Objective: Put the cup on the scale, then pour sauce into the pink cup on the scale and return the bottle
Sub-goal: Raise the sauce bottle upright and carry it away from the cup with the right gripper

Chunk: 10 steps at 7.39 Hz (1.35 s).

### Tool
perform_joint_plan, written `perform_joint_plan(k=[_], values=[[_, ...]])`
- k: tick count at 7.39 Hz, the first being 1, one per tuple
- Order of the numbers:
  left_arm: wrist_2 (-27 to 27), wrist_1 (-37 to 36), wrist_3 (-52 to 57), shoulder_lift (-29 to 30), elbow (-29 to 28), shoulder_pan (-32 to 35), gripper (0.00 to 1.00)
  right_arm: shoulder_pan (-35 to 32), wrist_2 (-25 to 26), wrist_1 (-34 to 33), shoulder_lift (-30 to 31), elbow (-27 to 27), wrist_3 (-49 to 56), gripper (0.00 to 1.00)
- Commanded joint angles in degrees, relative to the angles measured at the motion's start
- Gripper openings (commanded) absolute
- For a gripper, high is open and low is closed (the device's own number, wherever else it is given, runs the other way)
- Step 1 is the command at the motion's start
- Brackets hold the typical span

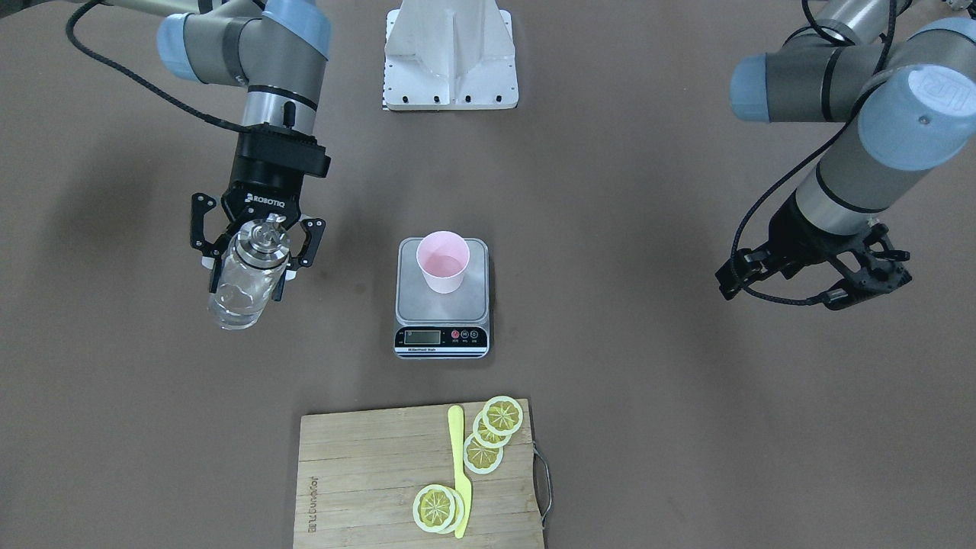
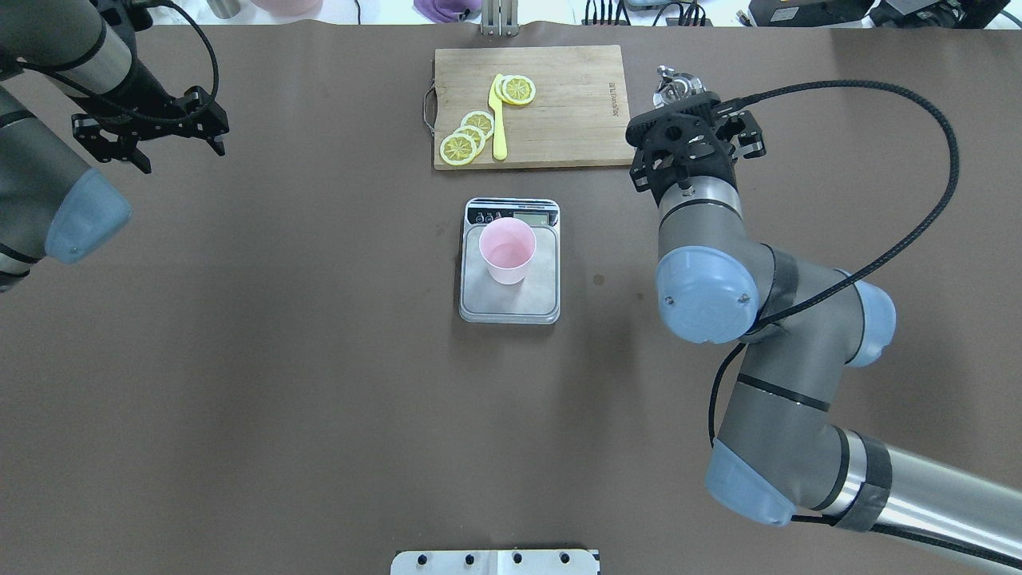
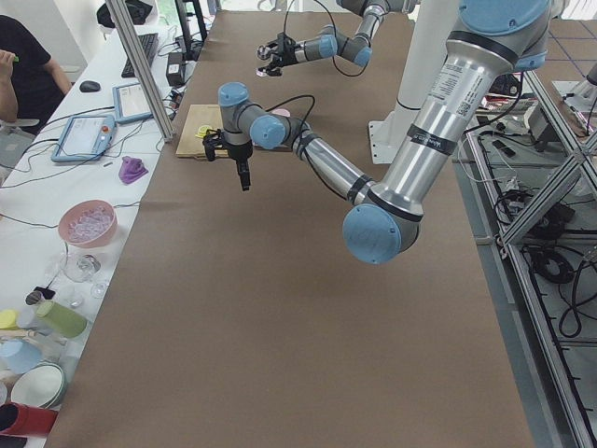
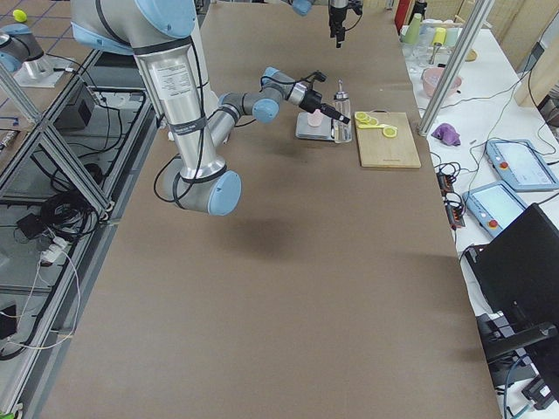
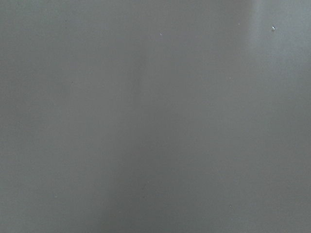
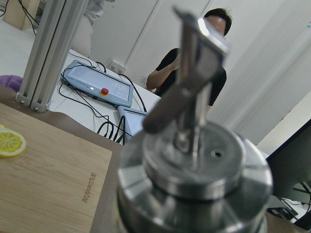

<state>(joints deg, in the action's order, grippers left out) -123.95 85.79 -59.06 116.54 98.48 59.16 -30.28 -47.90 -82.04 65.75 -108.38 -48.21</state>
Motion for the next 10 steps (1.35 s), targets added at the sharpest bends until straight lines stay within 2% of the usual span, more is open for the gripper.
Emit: perform_joint_plan(k=[1,3,5,7,10], values=[[0.11,-0.01,0.09,0.53,0.05,0.08,0.99,-6.60,-12.69,3.88,2.53,-1.39,-5.23,0.00],[0.37,-0.10,0.00,0.97,0.83,0.08,0.99,-11.71,-20.09,11.96,10.06,-0.95,-6.80,0.00],[0.46,-0.37,-0.61,1.06,1.89,0.08,0.99,-13.04,-23.01,20.83,14.57,2.54,-14.16,0.00],[0.55,-0.45,-0.70,1.06,2.16,0.00,0.99,-13.05,-23.99,27.87,14.93,7.81,-19.98,0.00],[0.72,-0.71,-0.88,1.67,2.25,-0.18,0.99,-12.69,-26.62,29.04,14.15,13.62,-19.21,0.00]])
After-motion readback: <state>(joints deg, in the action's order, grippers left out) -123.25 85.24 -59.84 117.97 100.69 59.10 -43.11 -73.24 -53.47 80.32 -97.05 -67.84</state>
